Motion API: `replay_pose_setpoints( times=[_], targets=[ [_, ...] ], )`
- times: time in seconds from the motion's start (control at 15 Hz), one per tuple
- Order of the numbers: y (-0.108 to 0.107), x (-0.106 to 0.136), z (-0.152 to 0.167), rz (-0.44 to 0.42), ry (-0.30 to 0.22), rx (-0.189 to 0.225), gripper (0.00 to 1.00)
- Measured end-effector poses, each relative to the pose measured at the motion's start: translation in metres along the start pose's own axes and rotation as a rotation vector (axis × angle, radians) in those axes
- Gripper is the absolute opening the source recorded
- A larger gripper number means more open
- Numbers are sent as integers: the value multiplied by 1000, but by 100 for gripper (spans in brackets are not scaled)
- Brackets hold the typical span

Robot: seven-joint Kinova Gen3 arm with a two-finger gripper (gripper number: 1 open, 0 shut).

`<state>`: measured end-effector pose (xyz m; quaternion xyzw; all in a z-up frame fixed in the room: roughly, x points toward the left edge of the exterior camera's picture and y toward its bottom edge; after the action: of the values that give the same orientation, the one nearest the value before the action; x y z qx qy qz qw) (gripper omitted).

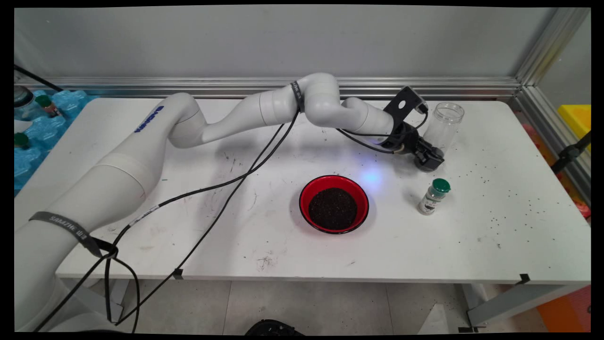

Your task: Pour the black seasoning powder in the red bowl

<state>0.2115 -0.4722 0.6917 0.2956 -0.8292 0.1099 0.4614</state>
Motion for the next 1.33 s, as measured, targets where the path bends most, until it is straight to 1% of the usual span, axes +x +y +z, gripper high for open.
replay_pose_setpoints(
  times=[0.33,0.73,1.07,1.33],
  targets=[
    [1,10,-16,24,18,-13,0],
    [-1,27,-50,69,28,-25,0],
    [-2,40,-84,123,19,-29,0],
    [-4,48,-115,180,-1,-27,0]
  ],
)
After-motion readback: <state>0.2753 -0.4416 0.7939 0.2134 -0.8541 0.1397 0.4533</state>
